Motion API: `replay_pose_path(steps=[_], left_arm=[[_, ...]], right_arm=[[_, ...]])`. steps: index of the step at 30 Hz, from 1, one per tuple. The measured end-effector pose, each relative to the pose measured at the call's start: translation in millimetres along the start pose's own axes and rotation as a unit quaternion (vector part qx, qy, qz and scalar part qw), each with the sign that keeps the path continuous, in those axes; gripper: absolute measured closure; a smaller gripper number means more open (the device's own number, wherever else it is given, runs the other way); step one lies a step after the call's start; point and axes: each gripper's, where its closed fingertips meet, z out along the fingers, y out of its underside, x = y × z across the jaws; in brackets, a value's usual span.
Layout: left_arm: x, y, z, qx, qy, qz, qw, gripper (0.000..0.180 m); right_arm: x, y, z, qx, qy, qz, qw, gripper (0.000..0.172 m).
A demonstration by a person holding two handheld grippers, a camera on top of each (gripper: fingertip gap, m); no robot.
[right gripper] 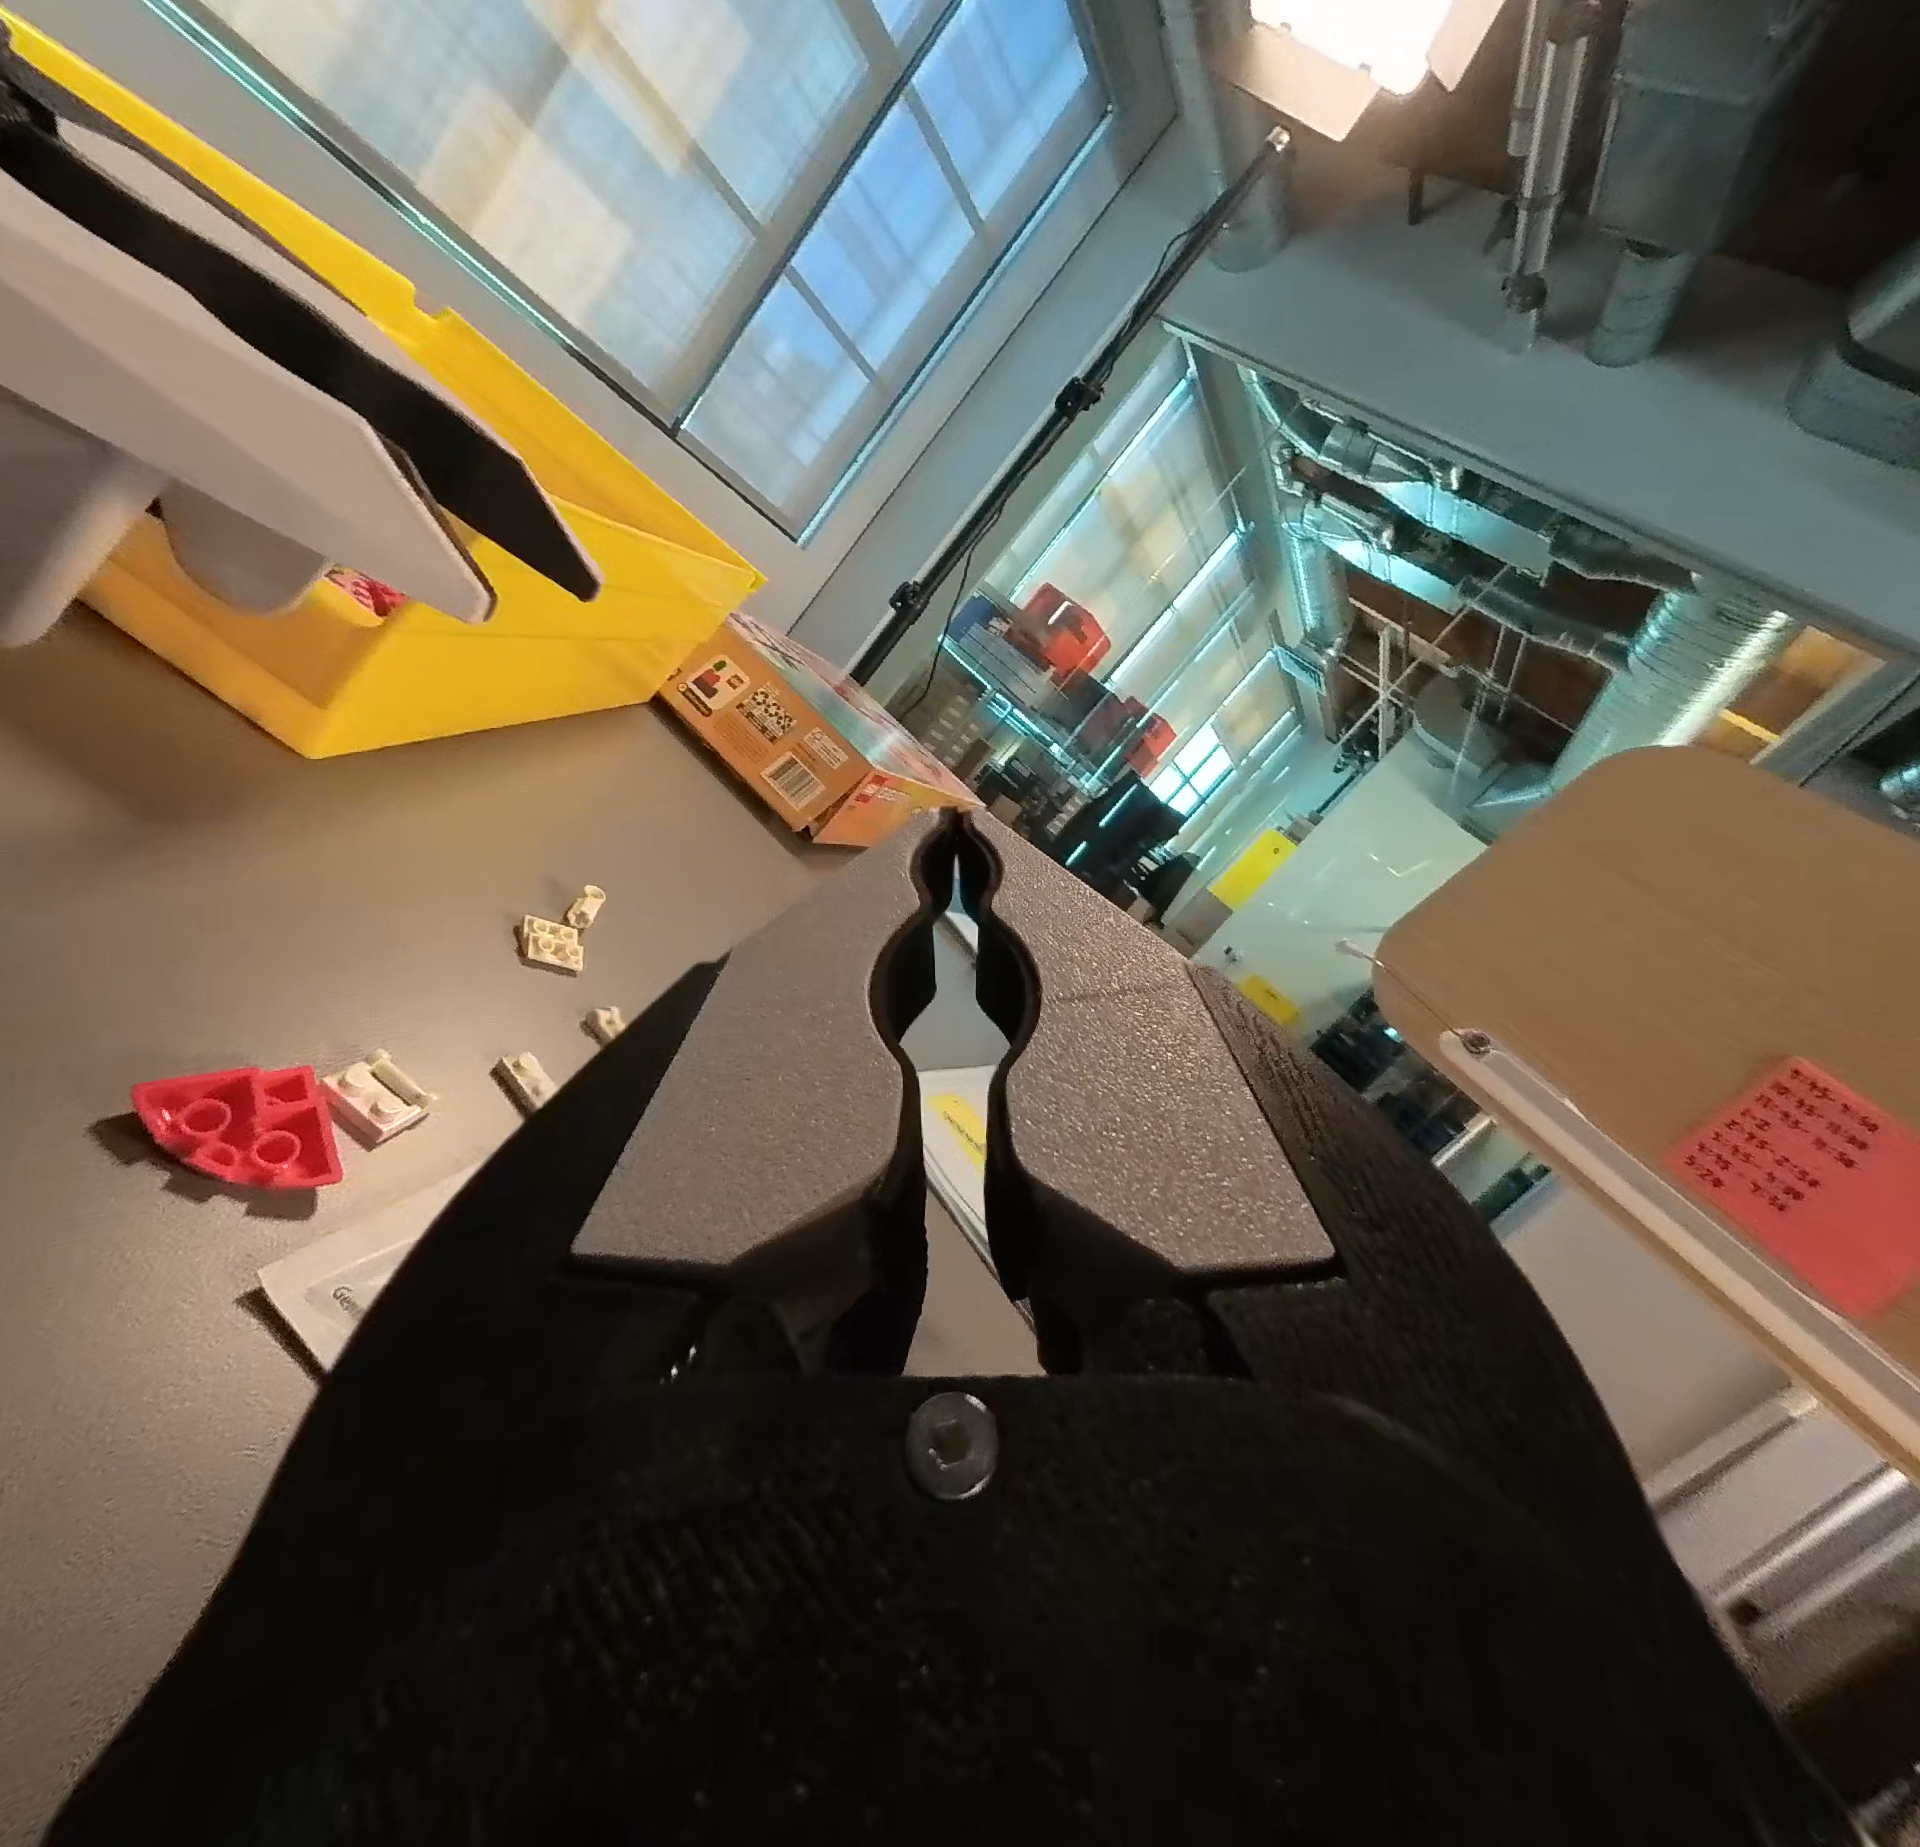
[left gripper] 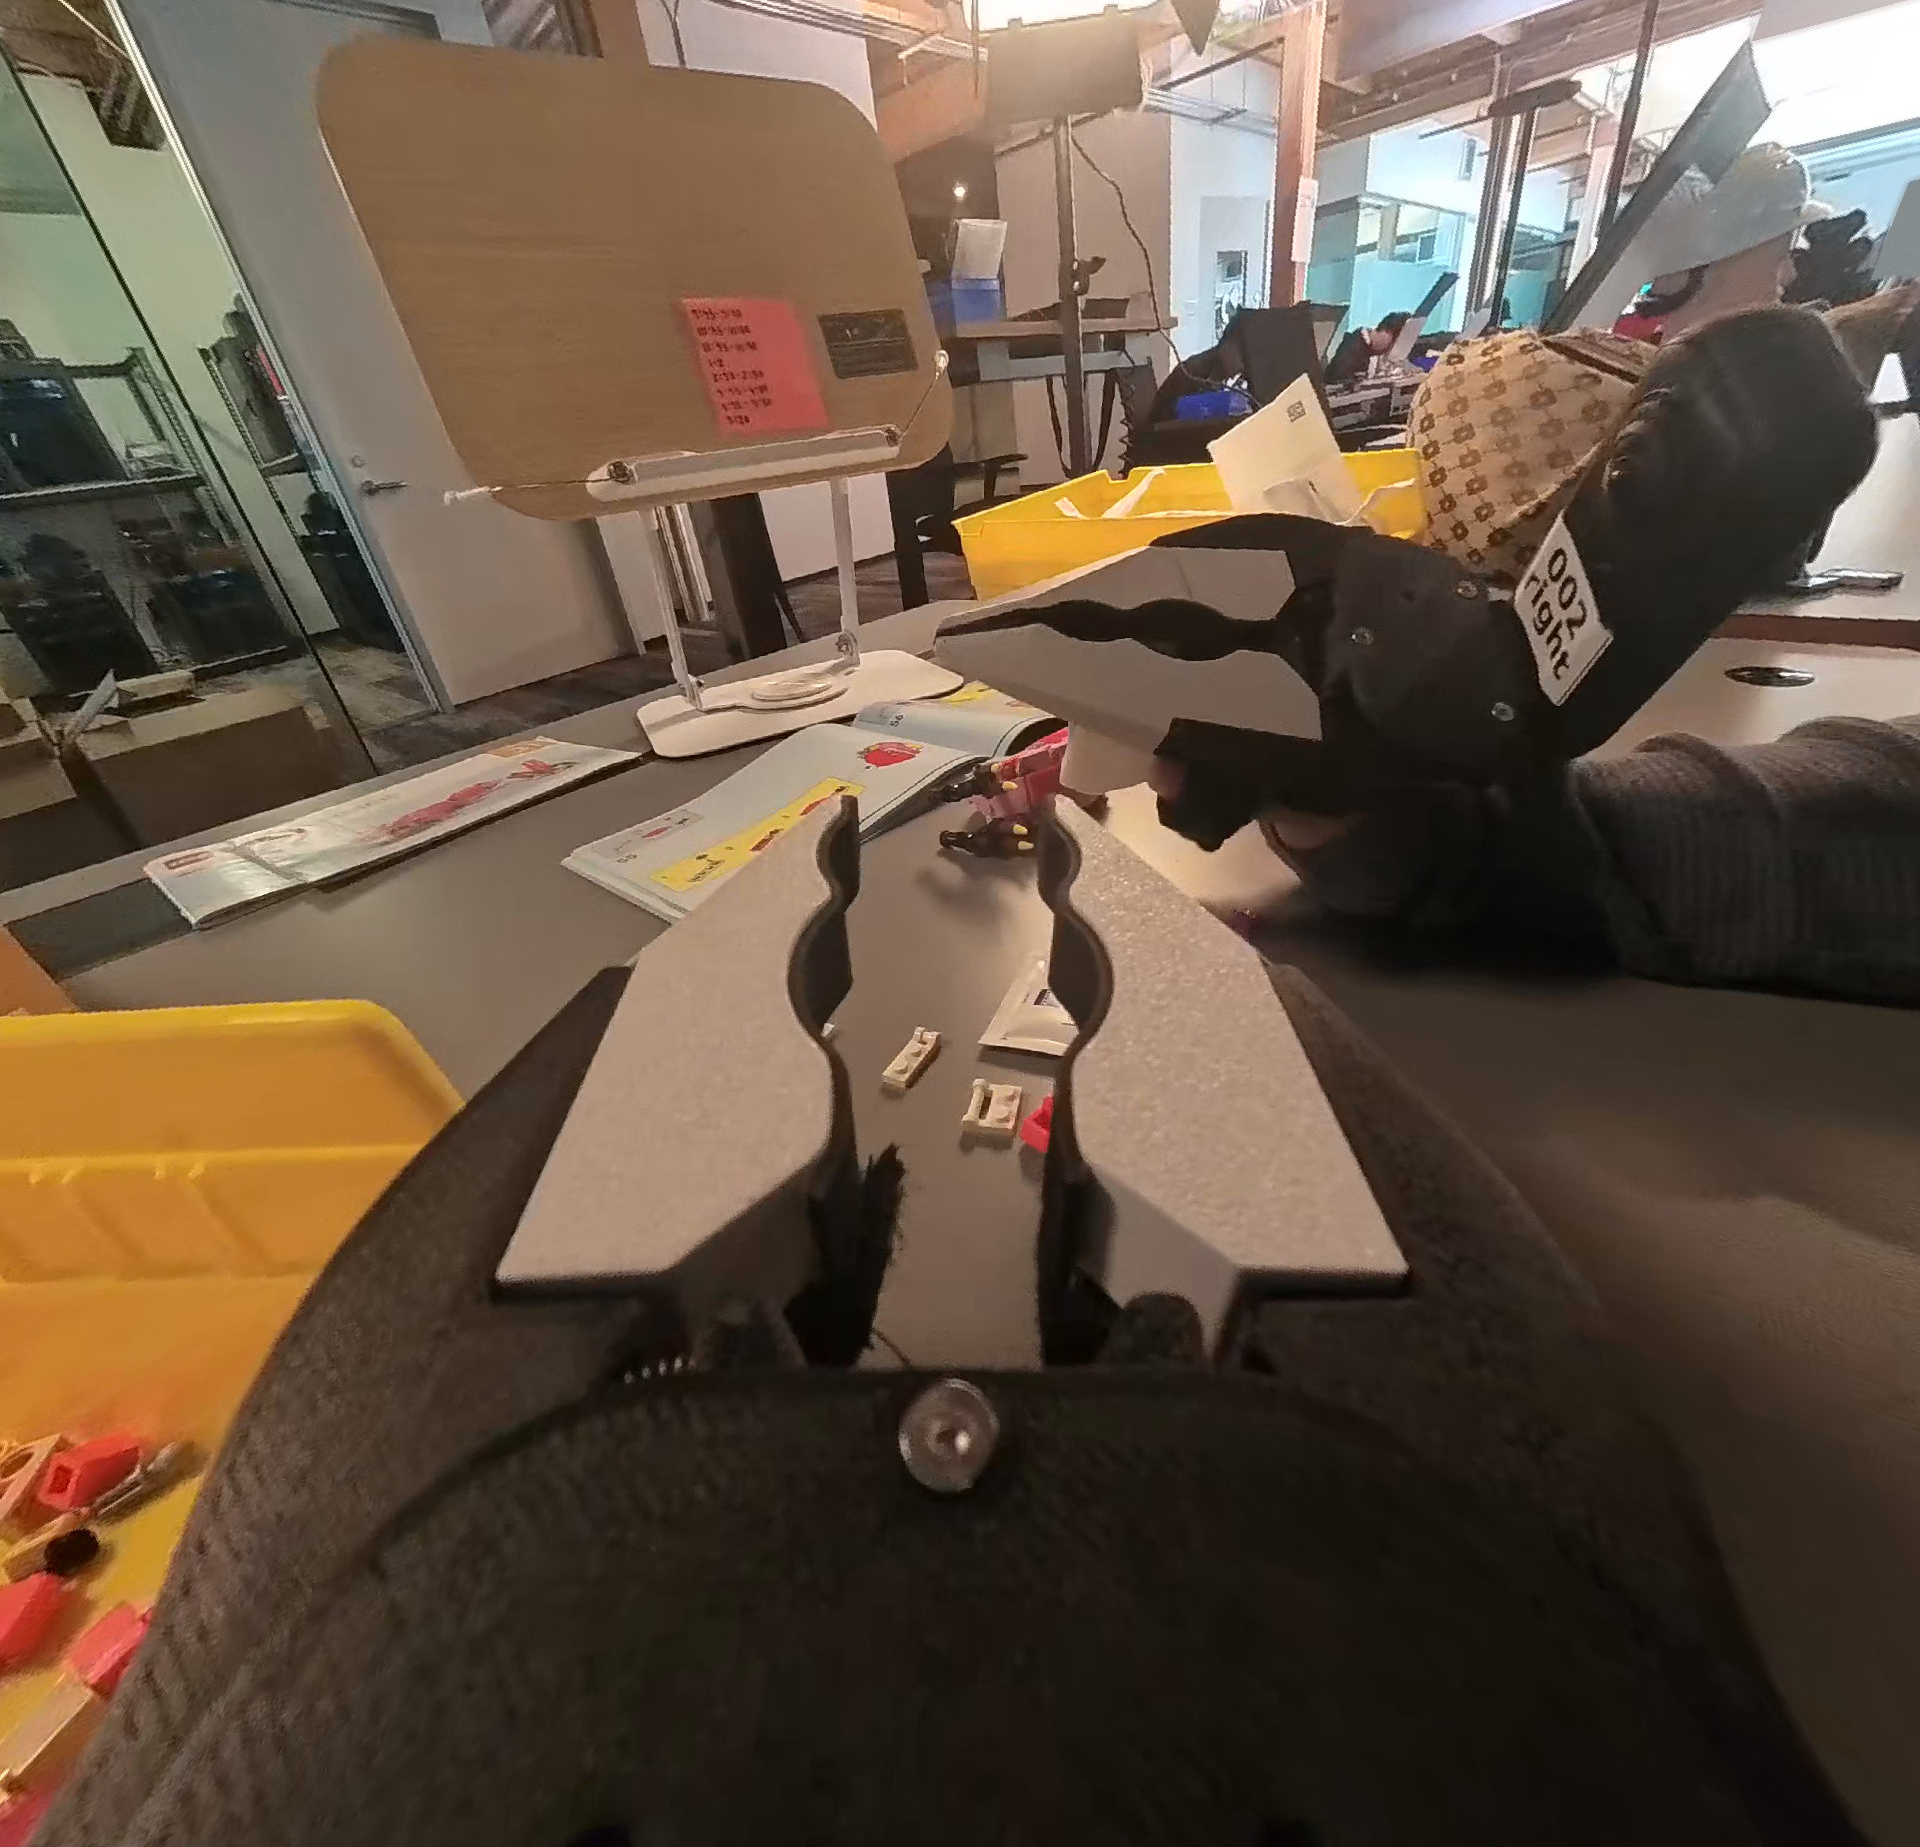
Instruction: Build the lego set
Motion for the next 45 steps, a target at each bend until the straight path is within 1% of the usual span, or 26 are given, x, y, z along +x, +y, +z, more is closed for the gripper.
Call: replay_pose_path(steps=[3,7,11,13,16,18,20,22,23,24,25,27,28,30,31,32,34,35,36,38,41,45], left_arm=[[2.4,1.2,0.8,-0.004,0.003,0.009,1.000,0.148],[7.0,1.0,0.6,-0.002,0.015,0.018,1.000,0.160],[6.4,-0.1,-0.4,0.002,0.016,0.014,1.000,0.163],[4.5,-0.6,0.0,0.002,0.003,0.005,1.000,0.156],[20.3,-2.9,1.1,0.000,0.014,-0.036,0.999,0.146],[32.4,-3.8,-1.6,-0.012,0.004,-0.044,0.999,0.143],[40.3,-11.6,-10.7,-0.012,-0.012,-0.040,0.999,0.144],[32.9,-26.6,-25.1,-0.008,-0.042,-0.039,0.998,0.145],[21.9,-35.5,-33.4,-0.007,-0.063,-0.042,0.997,0.142],[5.4,-43.0,-41.8,-0.014,-0.092,-0.052,0.994,0.129],[-12.2,-47.7,-49.4,-0.034,-0.115,-0.062,0.991,0.115],[-51.4,-51.1,-66.3,-0.097,-0.157,-0.073,0.980,0.099],[-73.5,-52.4,-75.8,-0.126,-0.182,-0.075,0.972,0.097],[-117.4,-47.1,-91.4,-0.196,-0.214,-0.079,0.954,0.103],[-139.7,-37.2,-97.6,-0.243,-0.225,-0.086,0.940,0.107],[-158.7,-24.2,-102.0,-0.294,-0.222,-0.097,0.925,0.117],[-193.2,3.1,-107.6,-0.375,-0.211,-0.149,0.890,0.127],[-205.8,16.3,-109.3,-0.408,-0.198,-0.185,0.872,0.135],[-217.1,28.4,-111.2,-0.437,-0.188,-0.218,0.852,0.139],[-238.5,47.3,-116.9,-0.482,-0.182,-0.260,0.817,0.149],[-274.9,64.7,-137.4,-0.548,-0.220,-0.259,0.765,0.154],[-296.0,81.4,-163.3,-0.630,-0.236,-0.263,0.692,0.162]], right_arm=[[-1.5,0.4,-0.5,-0.003,-0.003,0.000,1.000,0.172],[-1.1,0.9,-2.0,-0.005,-0.002,0.002,1.000,0.172],[2.2,2.7,-2.4,-0.007,0.005,0.009,1.000,0.172],[4.4,2.7,-2.8,-0.007,0.009,0.010,1.000,0.172],[8.6,2.5,-3.8,-0.005,0.018,0.014,1.000,0.172],[12.6,2.5,-4.8,-0.004,0.026,0.017,1.000,0.172],[16.2,2.8,-6.0,-0.004,0.033,0.021,0.999,0.172],[18.2,2.4,-6.9,-0.002,0.037,0.027,0.999,0.172],[18.8,2.6,-7.2,-0.002,0.038,0.029,0.999,0.172],[19.2,3.1,-7.3,-0.003,0.038,0.031,0.999,0.172],[19.4,3.7,-7.4,-0.004,0.039,0.031,0.999,0.172],[19.6,4.2,-7.4,-0.004,0.039,0.032,0.999,0.172],[19.6,4.3,-7.2,-0.004,0.038,0.034,0.999,0.172],[20.1,4.5,-7.0,-0.002,0.038,0.039,0.999,0.172],[20.4,4.7,-6.9,-0.002,0.037,0.042,0.998,0.172],[20.6,5.0,-6.6,-0.002,0.037,0.044,0.998,0.172],[21.0,6.3,-6.4,-0.004,0.037,0.046,0.998,0.172],[21.2,6.6,-6.3,-0.004,0.037,0.047,0.998,0.172],[21.3,6.9,-6.2,-0.005,0.037,0.048,0.998,0.172],[21.7,7.5,-6.1,-0.005,0.037,0.048,0.998,0.172],[20.3,7.9,-4.7,-0.006,0.033,0.048,0.998,0.172],[18.1,10.9,-1.6,-0.011,0.027,0.047,0.998,0.172]])
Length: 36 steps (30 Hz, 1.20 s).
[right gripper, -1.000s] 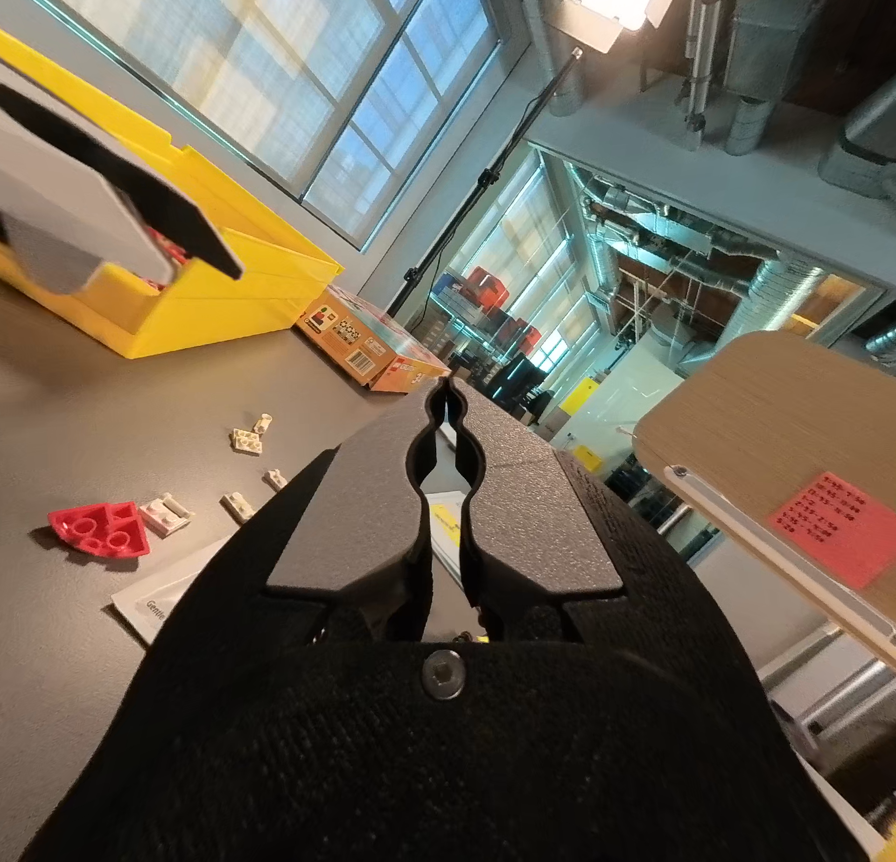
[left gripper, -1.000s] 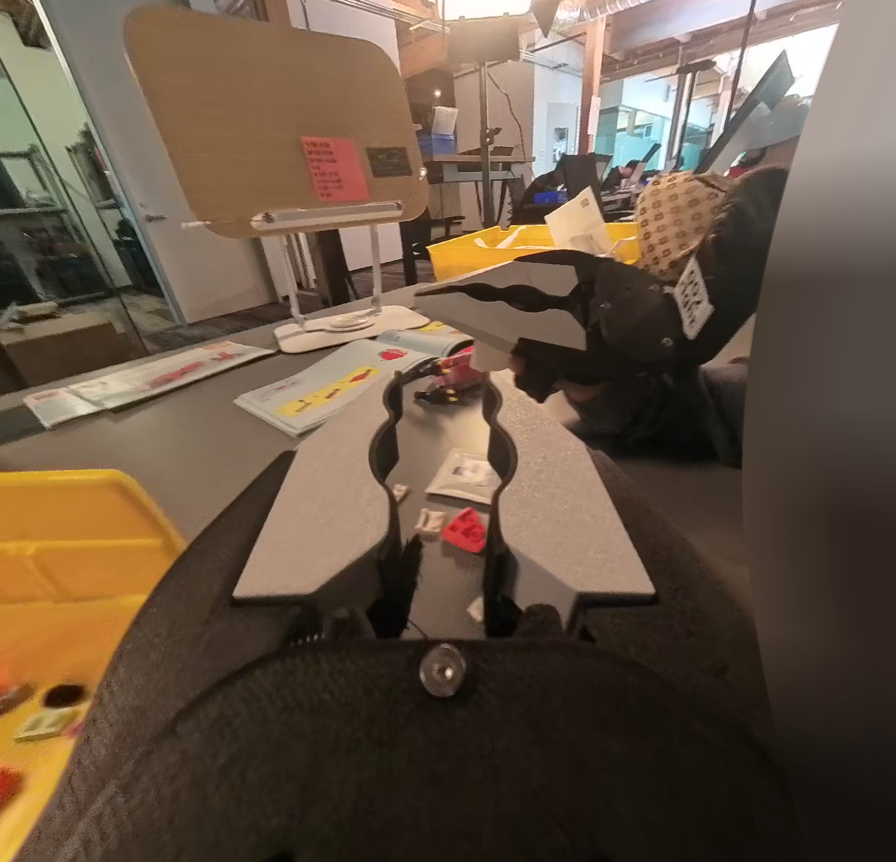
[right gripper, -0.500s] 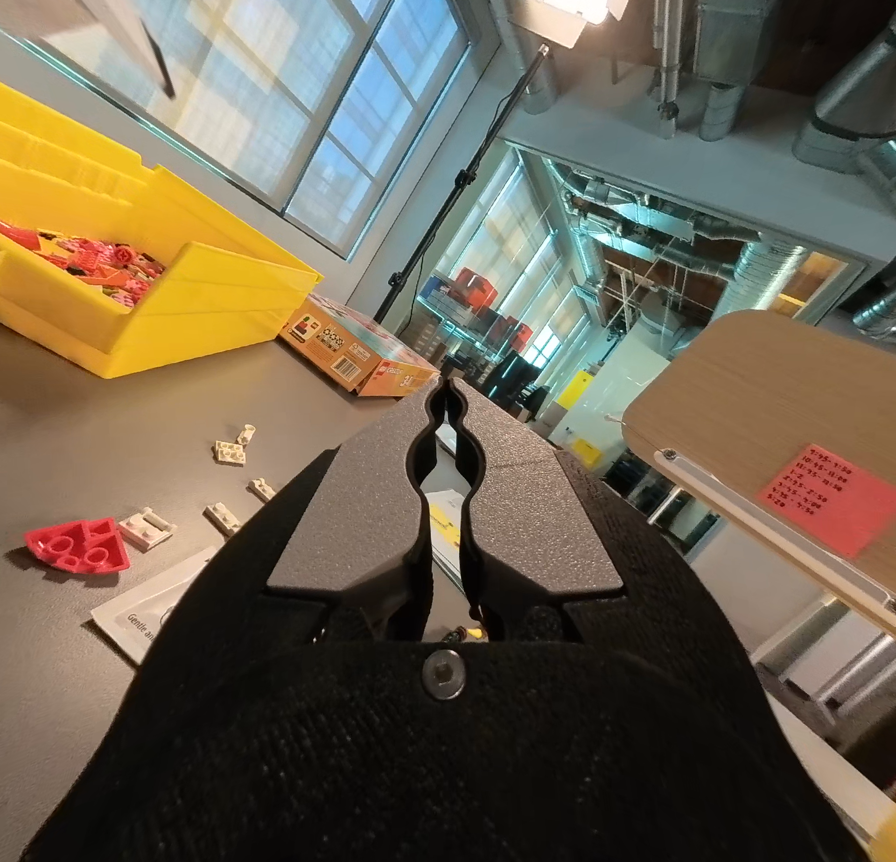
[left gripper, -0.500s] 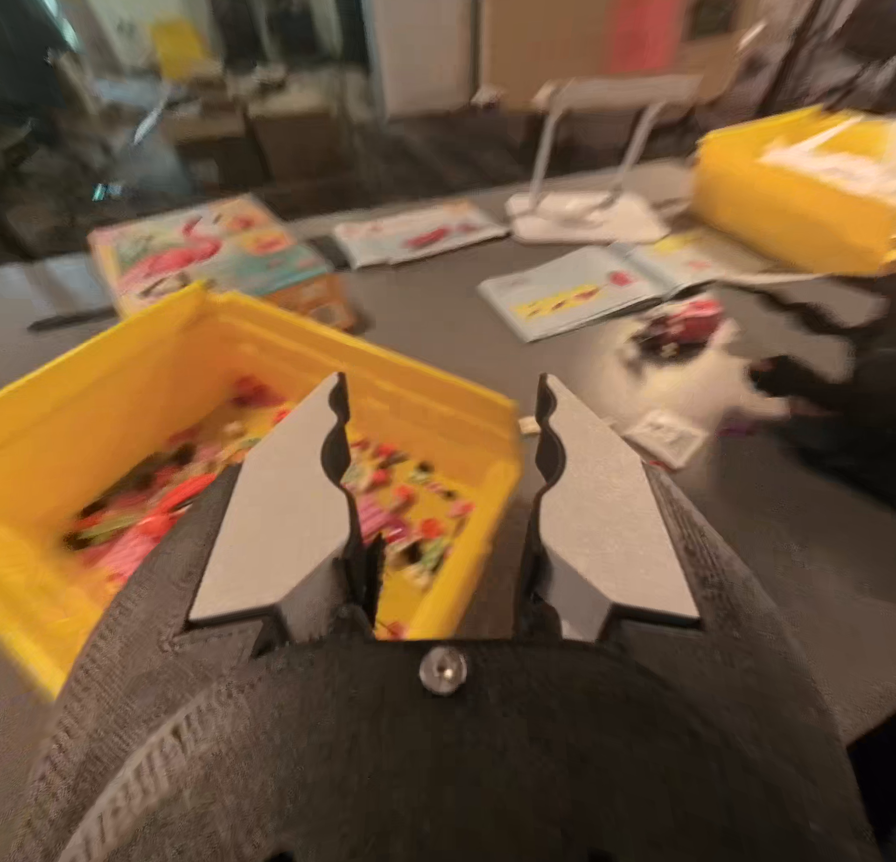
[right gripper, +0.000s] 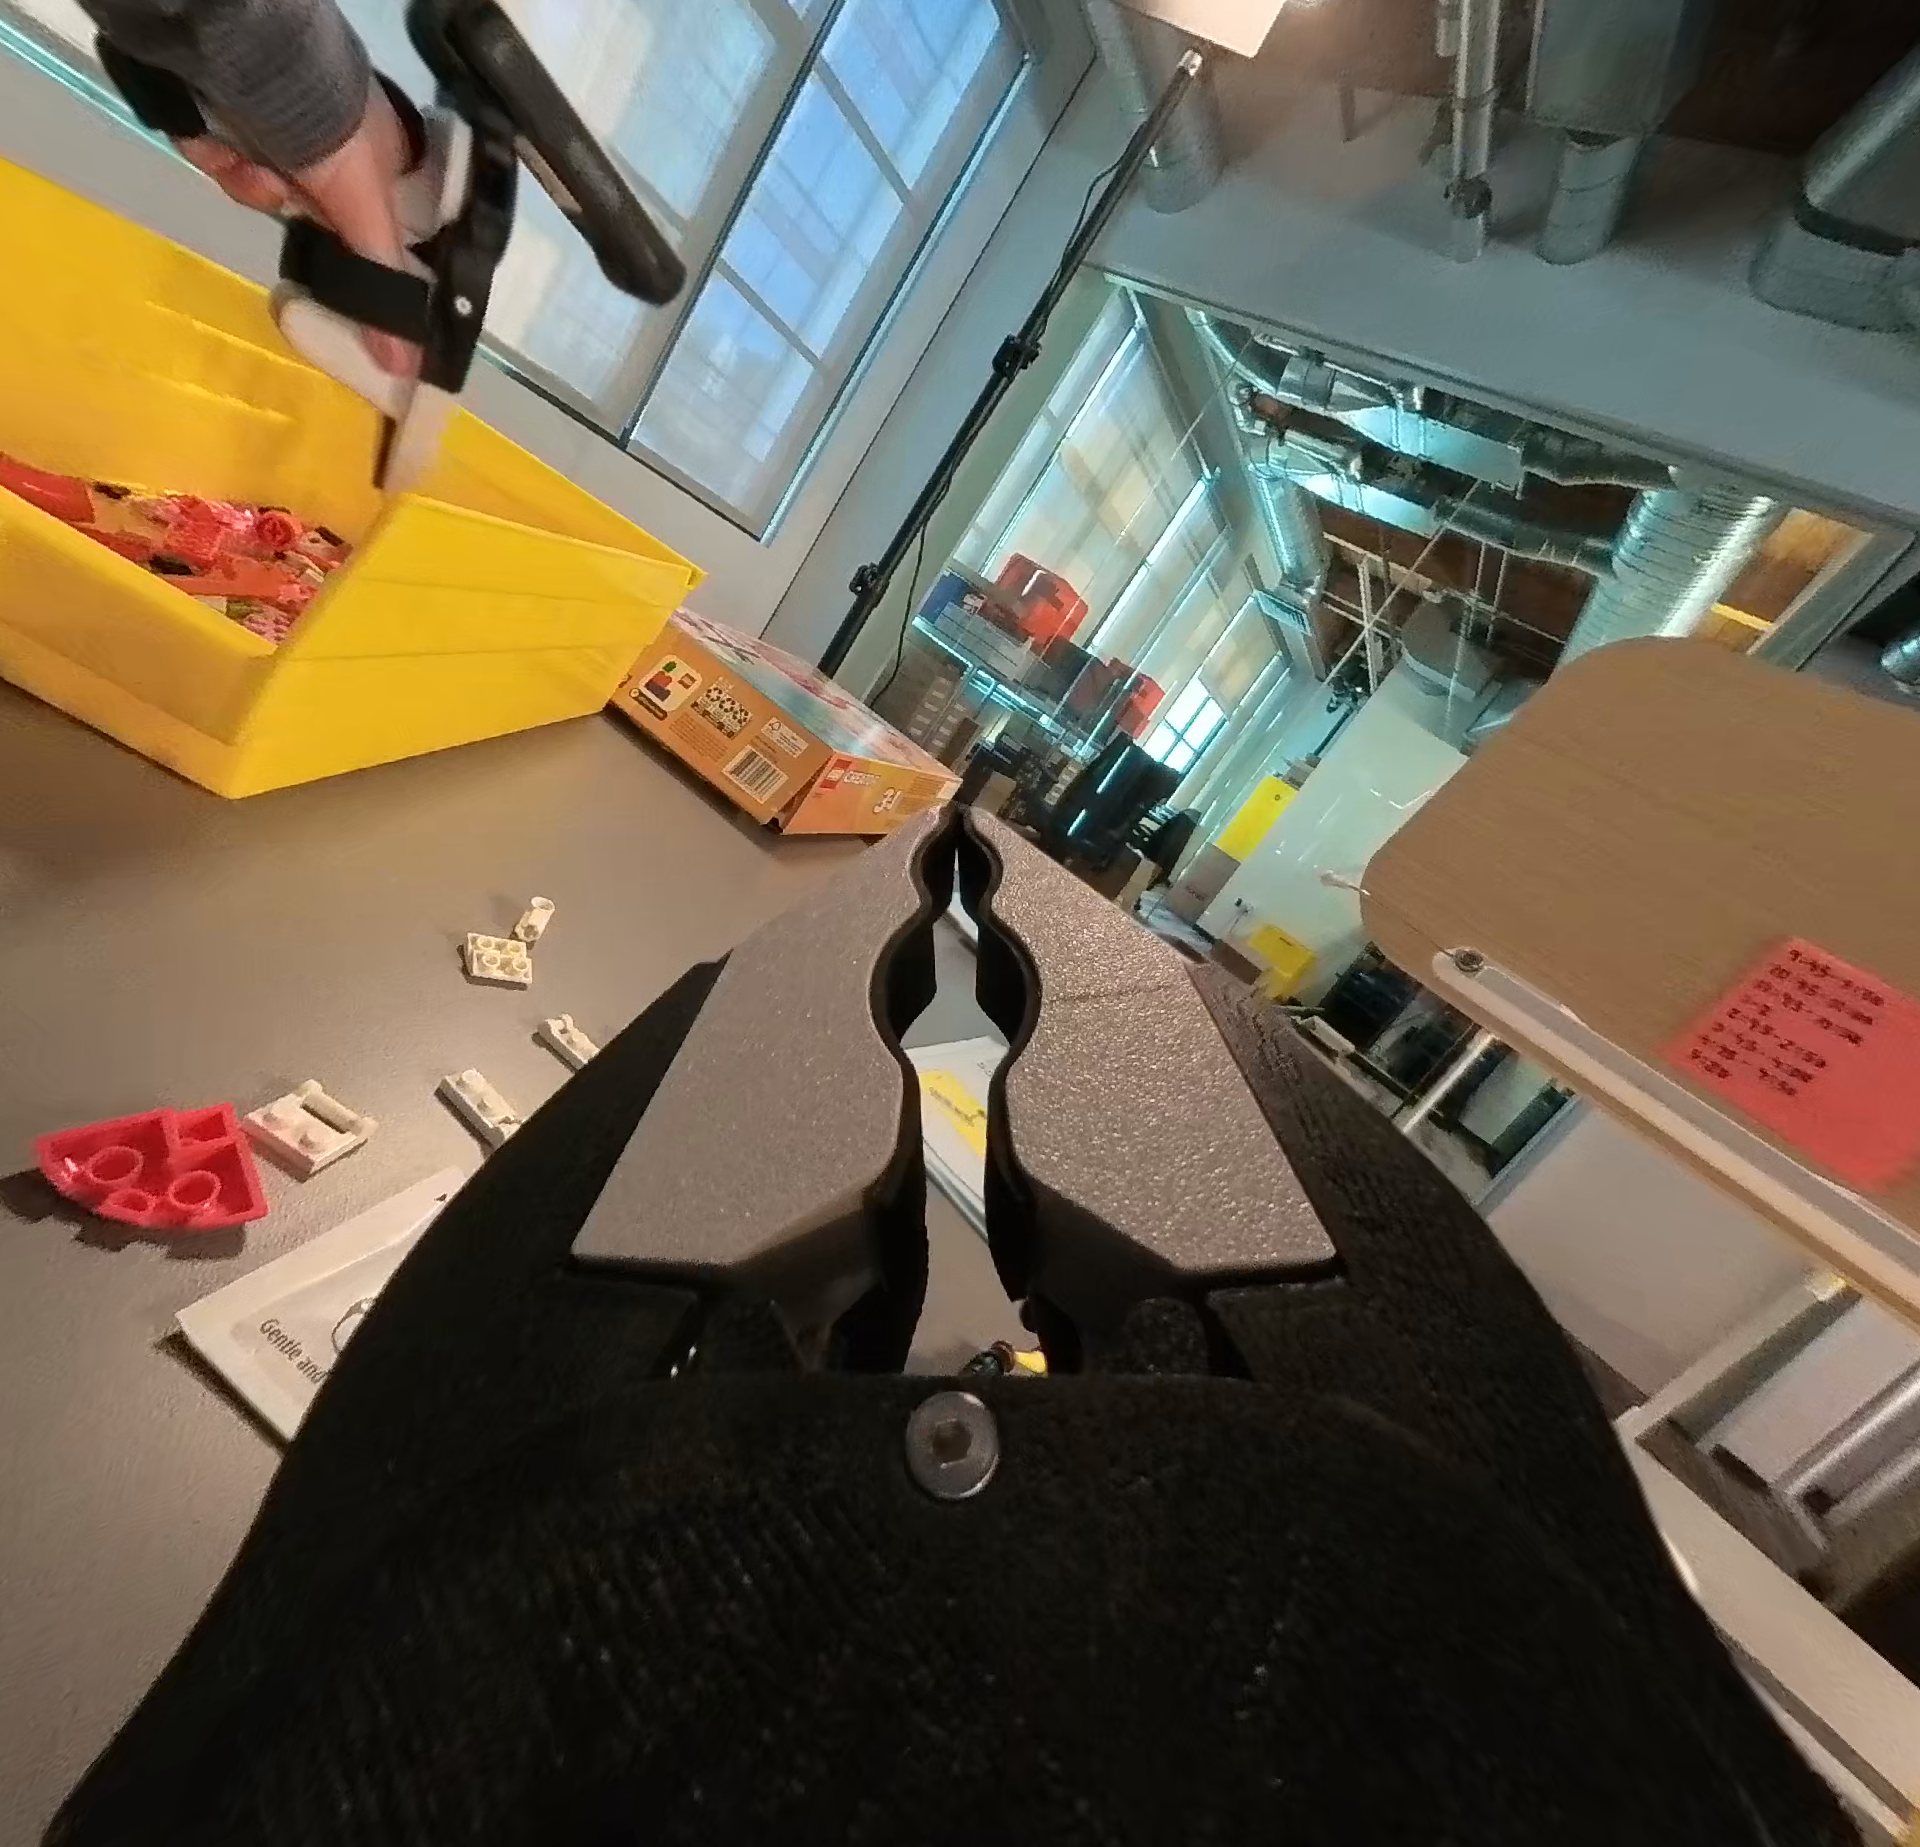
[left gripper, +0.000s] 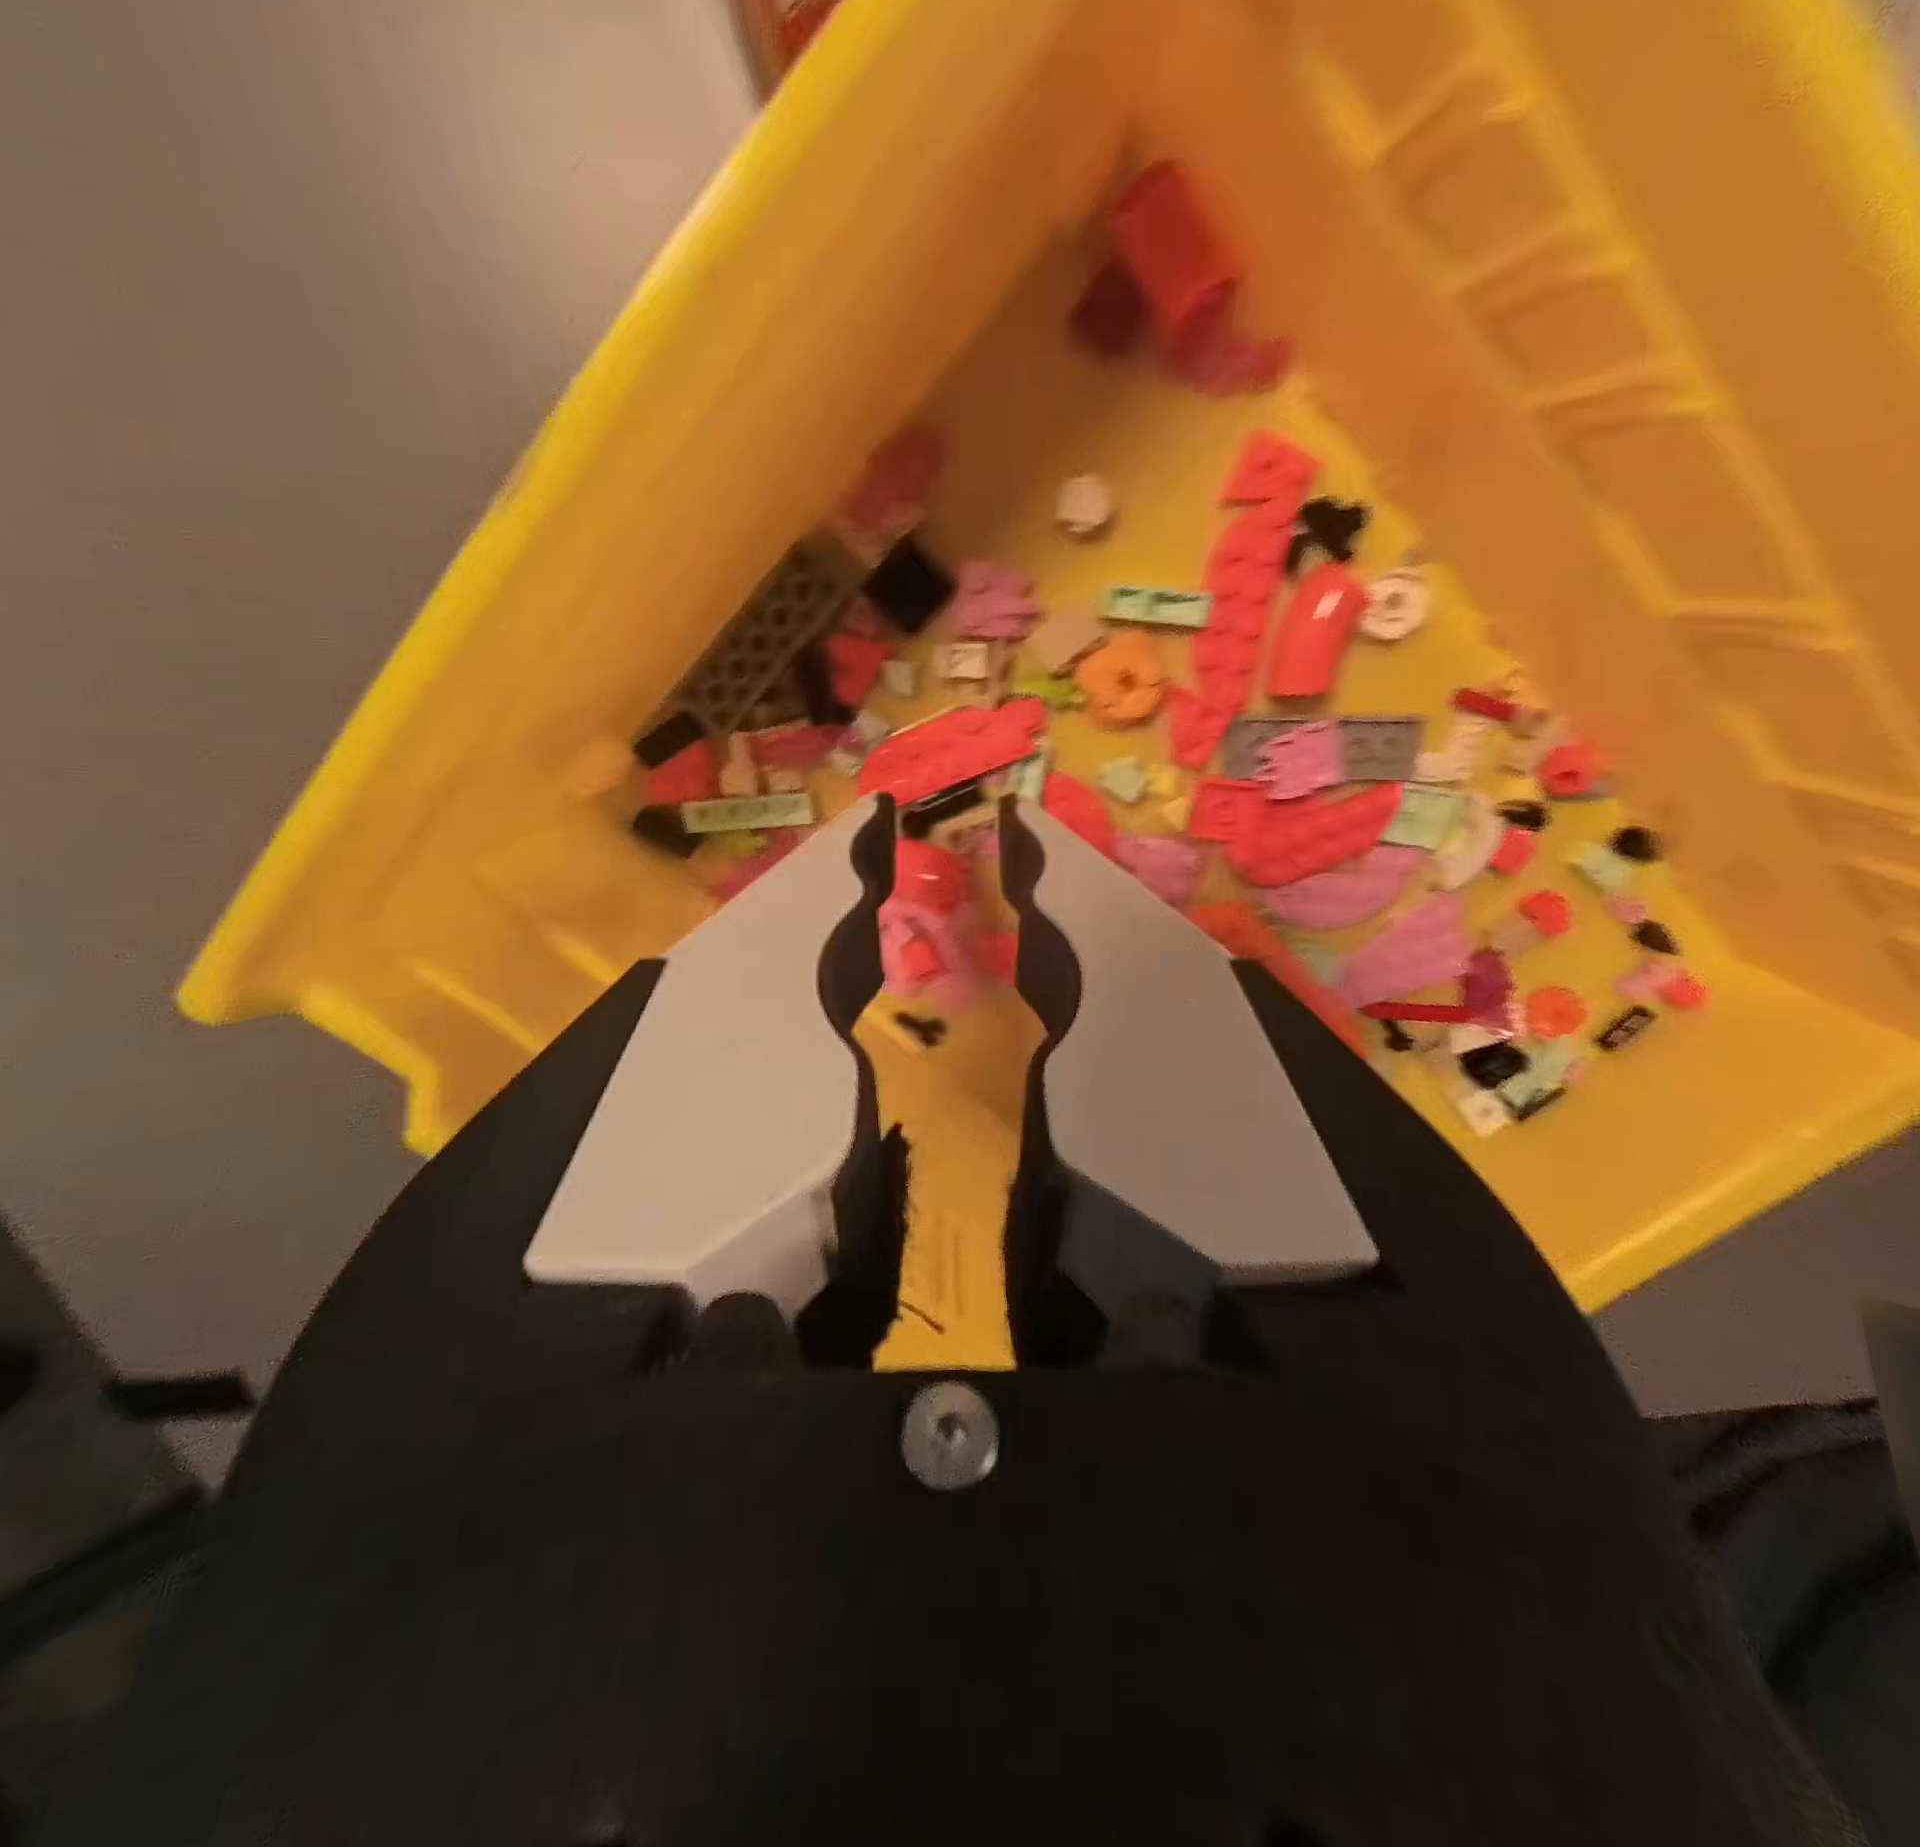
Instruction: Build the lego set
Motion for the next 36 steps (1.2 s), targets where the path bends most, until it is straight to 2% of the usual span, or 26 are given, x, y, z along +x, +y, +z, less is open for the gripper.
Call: replay_pose_path(steps=[6,8,12,16,23,30,34,36], left_arm=[[-25.5,20.8,25.2,-0.123,-0.059,-0.009,0.991,0.162],[-30.7,25.3,32.6,-0.143,-0.077,-0.010,0.987,0.155],[-37.8,28.2,42.7,-0.153,-0.089,-0.022,0.984,0.151],[-45.5,25.0,44.6,-0.140,-0.091,-0.039,0.985,0.163],[-37.0,29.7,41.4,-0.145,-0.067,-0.019,0.987,0.165],[-21.2,29.1,14.6,-0.096,-0.048,-0.003,0.994,0.165],[20.7,16.7,-27.0,0.010,0.000,0.032,0.999,0.165],[62.9,8.8,-54.7,0.078,0.066,0.063,0.993,0.165]], right_arm=[[0.2,2.2,1.1,-0.004,-0.001,0.005,1.000,0.172],[0.1,3.2,1.5,-0.007,-0.001,0.004,1.000,0.172],[0.1,4.4,2.0,-0.010,-0.001,0.005,1.000,0.172],[-0.4,4.9,2.5,-0.011,-0.002,0.003,1.000,0.172],[-1.0,6.1,3.4,-0.014,-0.004,0.004,1.000,0.172],[-3.0,6.4,4.7,-0.016,-0.008,0.002,1.000,0.172],[-5.8,2.0,5.2,-0.005,-0.015,0.003,1.000,0.170],[-13.8,-6.0,6.2,0.012,-0.037,0.012,0.999,0.158]])
